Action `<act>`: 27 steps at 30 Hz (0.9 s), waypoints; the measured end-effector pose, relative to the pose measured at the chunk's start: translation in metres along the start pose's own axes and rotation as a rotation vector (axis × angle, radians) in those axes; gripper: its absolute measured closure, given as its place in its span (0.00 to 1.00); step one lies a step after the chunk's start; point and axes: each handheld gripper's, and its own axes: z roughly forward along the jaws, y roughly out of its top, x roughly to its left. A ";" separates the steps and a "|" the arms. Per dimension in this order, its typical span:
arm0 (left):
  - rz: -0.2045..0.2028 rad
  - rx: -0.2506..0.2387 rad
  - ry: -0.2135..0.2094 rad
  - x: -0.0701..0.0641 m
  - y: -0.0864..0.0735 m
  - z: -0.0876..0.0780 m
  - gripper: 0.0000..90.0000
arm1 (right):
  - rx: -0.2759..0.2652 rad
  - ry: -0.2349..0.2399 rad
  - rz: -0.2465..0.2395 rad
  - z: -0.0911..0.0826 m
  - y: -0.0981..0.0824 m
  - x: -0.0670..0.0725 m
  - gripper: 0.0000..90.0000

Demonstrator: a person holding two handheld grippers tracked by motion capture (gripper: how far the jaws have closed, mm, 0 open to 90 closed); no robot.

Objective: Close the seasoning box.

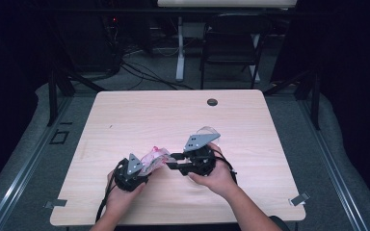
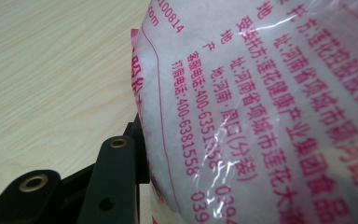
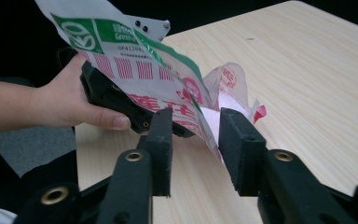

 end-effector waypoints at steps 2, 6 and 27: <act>0.020 0.003 0.013 0.000 0.004 -0.001 0.66 | -0.013 -0.029 -0.009 -0.004 0.001 0.000 0.64; 0.038 -0.003 0.024 0.001 0.010 -0.002 0.66 | -0.035 -0.060 -0.032 -0.010 0.003 0.000 0.57; 0.179 0.014 0.047 -0.004 0.042 0.009 0.67 | -0.051 -0.089 -0.227 -0.022 0.026 0.008 0.49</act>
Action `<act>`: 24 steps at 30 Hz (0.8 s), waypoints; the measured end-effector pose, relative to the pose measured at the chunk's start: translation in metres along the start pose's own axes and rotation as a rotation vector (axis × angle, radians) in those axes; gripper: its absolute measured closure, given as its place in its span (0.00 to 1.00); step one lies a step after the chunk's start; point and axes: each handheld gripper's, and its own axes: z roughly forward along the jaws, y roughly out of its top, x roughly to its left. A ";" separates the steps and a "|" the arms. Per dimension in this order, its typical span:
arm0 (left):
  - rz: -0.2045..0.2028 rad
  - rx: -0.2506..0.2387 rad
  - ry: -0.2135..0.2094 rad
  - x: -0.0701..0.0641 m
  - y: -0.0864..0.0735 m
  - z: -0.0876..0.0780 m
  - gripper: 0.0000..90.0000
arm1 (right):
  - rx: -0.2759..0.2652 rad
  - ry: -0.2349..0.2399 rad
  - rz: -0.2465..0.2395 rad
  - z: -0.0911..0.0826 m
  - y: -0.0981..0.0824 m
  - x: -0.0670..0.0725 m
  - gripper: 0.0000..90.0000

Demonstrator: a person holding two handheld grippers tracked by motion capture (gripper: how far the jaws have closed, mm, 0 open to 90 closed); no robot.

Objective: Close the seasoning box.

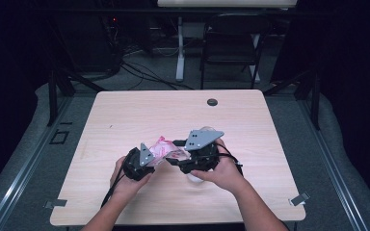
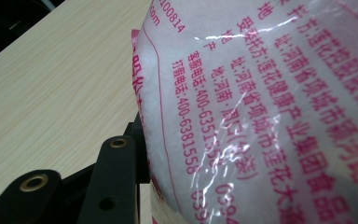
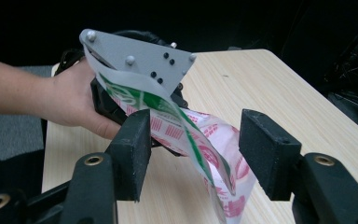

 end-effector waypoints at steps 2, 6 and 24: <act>0.014 0.000 -0.003 -0.003 0.003 0.002 0.67 | 0.006 0.009 -0.006 -0.001 -0.004 0.000 0.51; 0.019 -0.006 -0.004 -0.005 0.005 0.003 0.67 | 0.034 0.021 -0.008 -0.001 -0.009 -0.001 0.59; 0.068 -0.030 0.037 -0.010 0.013 0.000 0.67 | 0.050 0.044 0.106 -0.006 -0.022 -0.012 0.96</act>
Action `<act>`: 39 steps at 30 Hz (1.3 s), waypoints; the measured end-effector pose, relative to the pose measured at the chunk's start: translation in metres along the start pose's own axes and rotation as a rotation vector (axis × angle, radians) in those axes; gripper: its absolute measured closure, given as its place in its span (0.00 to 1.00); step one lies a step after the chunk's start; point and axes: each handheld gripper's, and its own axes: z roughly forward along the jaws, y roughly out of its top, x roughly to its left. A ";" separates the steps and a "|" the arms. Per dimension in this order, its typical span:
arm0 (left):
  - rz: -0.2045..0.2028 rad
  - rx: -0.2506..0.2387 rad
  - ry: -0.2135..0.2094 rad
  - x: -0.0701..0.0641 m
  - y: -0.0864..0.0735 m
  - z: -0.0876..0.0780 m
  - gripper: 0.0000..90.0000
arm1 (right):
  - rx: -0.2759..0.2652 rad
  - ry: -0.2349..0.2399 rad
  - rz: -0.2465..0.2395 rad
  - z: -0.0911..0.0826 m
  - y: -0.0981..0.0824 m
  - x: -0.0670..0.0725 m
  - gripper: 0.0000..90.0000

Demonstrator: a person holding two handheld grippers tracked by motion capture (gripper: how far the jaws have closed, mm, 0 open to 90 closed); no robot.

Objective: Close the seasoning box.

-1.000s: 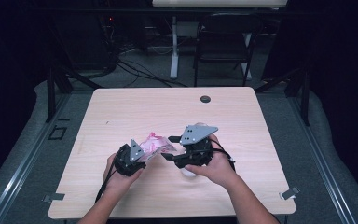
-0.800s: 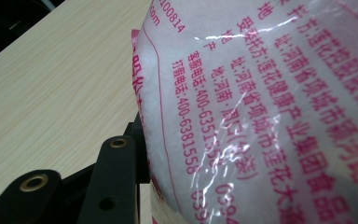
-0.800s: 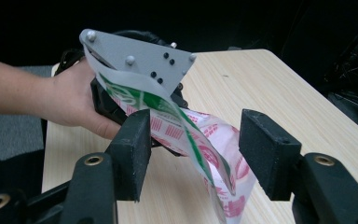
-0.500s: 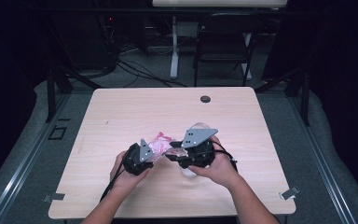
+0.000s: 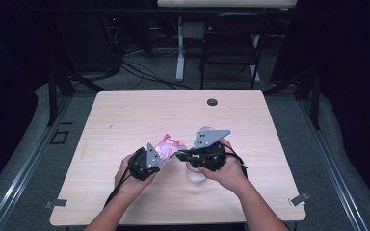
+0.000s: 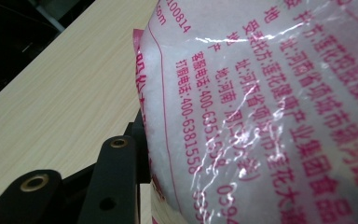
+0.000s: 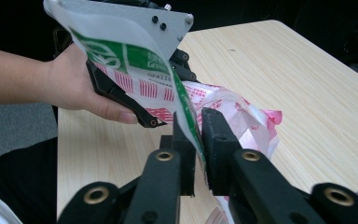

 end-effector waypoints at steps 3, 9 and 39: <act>0.013 -0.002 0.015 0.000 0.002 -0.002 0.67 | -0.003 -0.002 0.029 -0.001 -0.001 -0.002 1.00; 0.045 -0.013 0.056 0.000 0.005 -0.004 0.67 | -0.012 0.013 0.106 -0.002 -0.003 -0.005 1.00; 0.221 -0.013 0.212 -0.002 0.021 -0.007 0.67 | 0.019 0.050 0.224 -0.009 -0.019 -0.014 1.00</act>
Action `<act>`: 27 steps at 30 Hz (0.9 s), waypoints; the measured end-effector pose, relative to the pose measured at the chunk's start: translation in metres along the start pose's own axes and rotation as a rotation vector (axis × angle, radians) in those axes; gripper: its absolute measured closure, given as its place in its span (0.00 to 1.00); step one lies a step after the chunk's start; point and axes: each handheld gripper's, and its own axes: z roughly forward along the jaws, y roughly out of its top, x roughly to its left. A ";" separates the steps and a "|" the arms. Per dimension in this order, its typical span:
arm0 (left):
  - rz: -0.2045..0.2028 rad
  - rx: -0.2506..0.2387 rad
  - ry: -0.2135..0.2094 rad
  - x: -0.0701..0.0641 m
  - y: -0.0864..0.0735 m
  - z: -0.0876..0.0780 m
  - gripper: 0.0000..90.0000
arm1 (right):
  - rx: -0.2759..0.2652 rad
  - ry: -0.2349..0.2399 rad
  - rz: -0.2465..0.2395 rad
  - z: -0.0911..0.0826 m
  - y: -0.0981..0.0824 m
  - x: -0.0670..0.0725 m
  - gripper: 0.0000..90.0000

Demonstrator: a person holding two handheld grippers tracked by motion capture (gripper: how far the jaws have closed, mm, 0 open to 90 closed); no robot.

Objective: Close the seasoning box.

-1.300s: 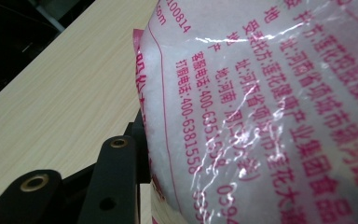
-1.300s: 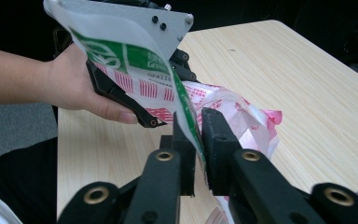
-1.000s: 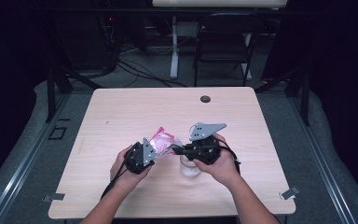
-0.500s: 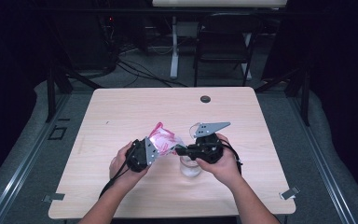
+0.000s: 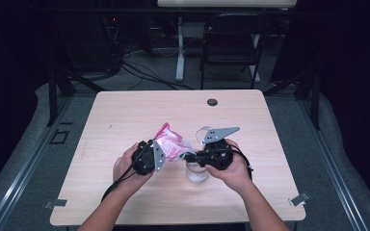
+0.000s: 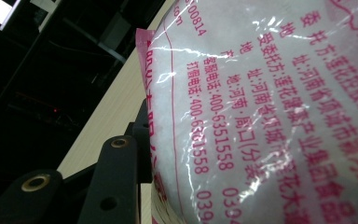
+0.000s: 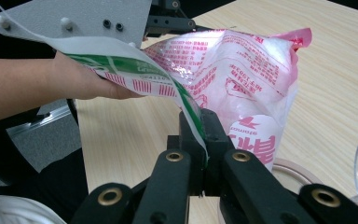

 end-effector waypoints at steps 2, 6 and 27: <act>0.006 0.001 0.003 0.000 0.002 0.000 0.67 | 0.000 -0.006 0.000 -0.001 -0.001 0.000 1.00; 0.019 -0.004 0.007 0.000 0.004 0.001 0.67 | -0.003 -0.012 0.003 -0.003 -0.002 -0.001 1.00; 0.149 0.006 0.063 -0.004 0.016 0.000 0.68 | -0.005 -0.028 0.009 -0.010 -0.006 -0.004 1.00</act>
